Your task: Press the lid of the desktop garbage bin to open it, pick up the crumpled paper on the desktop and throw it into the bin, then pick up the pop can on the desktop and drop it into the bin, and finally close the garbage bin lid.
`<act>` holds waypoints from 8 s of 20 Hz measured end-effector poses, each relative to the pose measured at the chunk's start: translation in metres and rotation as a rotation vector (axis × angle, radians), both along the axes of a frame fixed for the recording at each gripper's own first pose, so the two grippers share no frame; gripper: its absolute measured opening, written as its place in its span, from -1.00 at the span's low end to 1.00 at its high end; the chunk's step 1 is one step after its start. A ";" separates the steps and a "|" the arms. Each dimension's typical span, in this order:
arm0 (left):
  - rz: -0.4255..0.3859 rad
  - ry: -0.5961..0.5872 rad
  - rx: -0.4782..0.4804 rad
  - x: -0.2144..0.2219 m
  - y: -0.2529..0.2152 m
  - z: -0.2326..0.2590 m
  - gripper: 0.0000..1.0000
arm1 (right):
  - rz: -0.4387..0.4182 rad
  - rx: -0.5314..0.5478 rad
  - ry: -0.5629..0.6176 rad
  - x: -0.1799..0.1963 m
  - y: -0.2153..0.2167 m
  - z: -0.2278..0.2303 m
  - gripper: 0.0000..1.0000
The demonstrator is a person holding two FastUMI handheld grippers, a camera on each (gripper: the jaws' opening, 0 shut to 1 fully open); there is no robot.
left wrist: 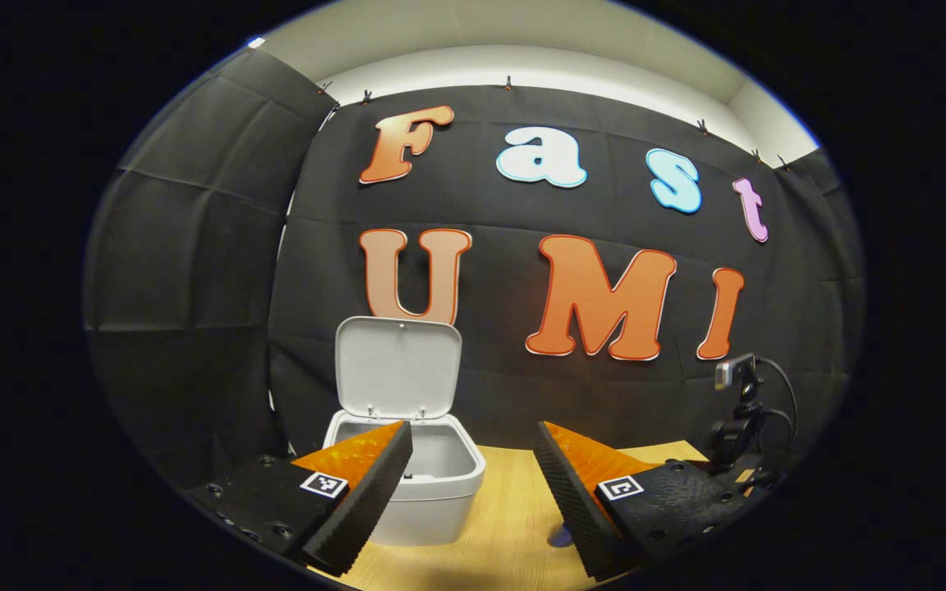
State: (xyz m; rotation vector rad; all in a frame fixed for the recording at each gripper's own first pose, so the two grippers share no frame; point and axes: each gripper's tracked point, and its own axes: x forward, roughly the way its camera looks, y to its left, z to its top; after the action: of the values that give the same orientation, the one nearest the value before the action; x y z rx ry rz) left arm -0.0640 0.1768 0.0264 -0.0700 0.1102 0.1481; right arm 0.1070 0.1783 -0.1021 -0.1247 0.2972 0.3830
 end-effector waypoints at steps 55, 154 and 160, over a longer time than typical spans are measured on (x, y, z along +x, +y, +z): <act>-0.345 0.085 -0.073 0.067 -0.168 -0.130 0.89 | -0.306 0.010 -0.144 -0.030 -0.166 0.047 0.73; 0.154 0.141 0.099 0.250 0.132 0.025 0.92 | -0.422 -0.004 -0.103 -0.057 -0.209 0.030 0.74; 0.133 0.211 0.075 0.224 0.110 0.018 0.90 | -0.444 0.011 -0.087 -0.058 -0.216 0.023 0.74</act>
State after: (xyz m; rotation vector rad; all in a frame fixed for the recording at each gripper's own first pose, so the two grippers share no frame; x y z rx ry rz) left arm 0.1603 0.2866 0.0440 0.0133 0.3102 0.2924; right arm 0.0491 -0.0376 -0.0794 -0.0612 0.2286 -0.0614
